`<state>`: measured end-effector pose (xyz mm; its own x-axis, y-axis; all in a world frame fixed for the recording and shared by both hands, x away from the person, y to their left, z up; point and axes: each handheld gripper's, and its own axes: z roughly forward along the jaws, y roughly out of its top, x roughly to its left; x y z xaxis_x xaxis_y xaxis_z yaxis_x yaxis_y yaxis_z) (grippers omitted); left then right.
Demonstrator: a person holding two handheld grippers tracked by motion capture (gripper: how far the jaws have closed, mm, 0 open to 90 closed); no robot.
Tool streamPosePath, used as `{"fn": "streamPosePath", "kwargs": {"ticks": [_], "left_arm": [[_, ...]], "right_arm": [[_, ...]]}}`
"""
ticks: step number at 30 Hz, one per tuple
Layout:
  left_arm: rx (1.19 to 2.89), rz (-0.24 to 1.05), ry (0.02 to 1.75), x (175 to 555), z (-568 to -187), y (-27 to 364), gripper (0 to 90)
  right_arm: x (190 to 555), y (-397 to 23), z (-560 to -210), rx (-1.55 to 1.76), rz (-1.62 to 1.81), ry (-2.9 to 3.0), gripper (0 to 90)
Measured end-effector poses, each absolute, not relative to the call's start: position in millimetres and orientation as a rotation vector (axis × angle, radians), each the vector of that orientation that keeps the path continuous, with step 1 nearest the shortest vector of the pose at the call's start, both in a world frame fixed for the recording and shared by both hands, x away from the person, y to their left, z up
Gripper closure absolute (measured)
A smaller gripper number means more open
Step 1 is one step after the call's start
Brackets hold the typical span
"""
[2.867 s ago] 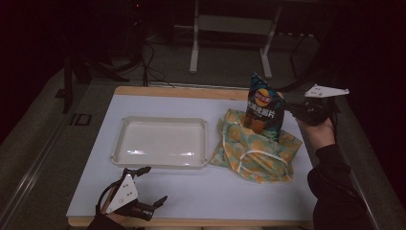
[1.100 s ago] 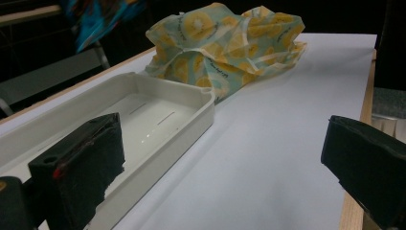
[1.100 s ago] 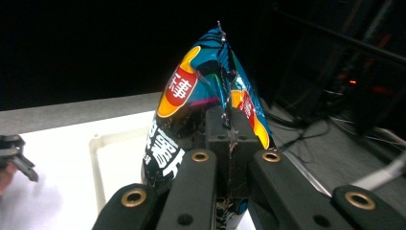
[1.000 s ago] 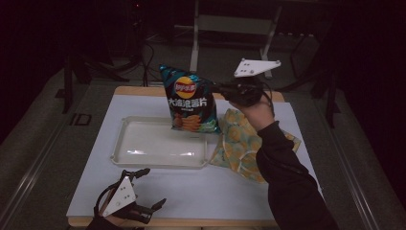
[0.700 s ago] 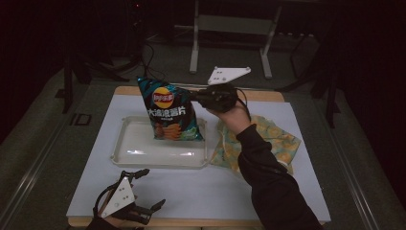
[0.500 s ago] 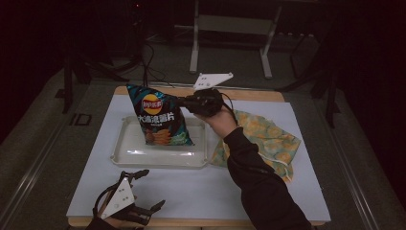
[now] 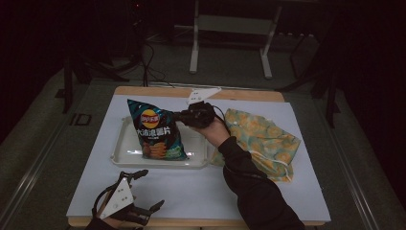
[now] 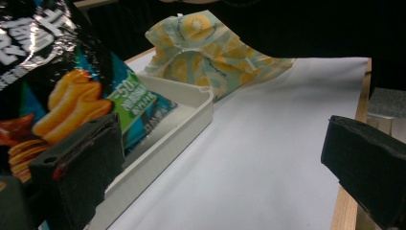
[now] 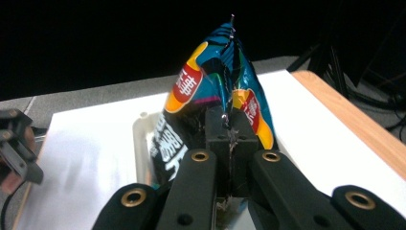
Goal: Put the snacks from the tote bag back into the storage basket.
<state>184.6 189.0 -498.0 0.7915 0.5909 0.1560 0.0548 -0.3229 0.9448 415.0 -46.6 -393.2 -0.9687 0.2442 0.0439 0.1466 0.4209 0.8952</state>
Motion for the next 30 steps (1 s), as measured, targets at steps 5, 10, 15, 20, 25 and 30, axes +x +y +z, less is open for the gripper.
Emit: {"fn": "streamPosePath", "kwargs": {"ticks": [5,10,15,20,25,30], "left_arm": [[1.845,0.584,0.498,185.1,-498.4,188.8,1.4],[1.851,0.578,0.495,185.8,-499.1,187.9,1.4],[1.846,0.578,0.497,185.8,-498.9,188.8,1.4],[1.845,0.57,0.496,186.0,-498.6,188.9,1.4],[1.838,0.568,0.5,186.1,-498.2,189.4,1.4],[1.837,0.566,0.497,186.0,-498.1,189.1,1.4]], "right_arm": [[425.0,-59.5,-413.4,0.426,1.535,2.594,90.0],[434.7,-63.4,-430.2,0.51,1.449,2.596,90.0],[444.5,-63.1,-442.7,0.574,1.408,2.578,90.0],[454.3,-62.4,-454.8,0.643,1.396,2.582,89.8],[458.9,-60.4,-461.0,0.672,1.386,2.585,88.5],[460.2,-59.6,-461.5,0.69,1.381,2.576,76.1]]}}
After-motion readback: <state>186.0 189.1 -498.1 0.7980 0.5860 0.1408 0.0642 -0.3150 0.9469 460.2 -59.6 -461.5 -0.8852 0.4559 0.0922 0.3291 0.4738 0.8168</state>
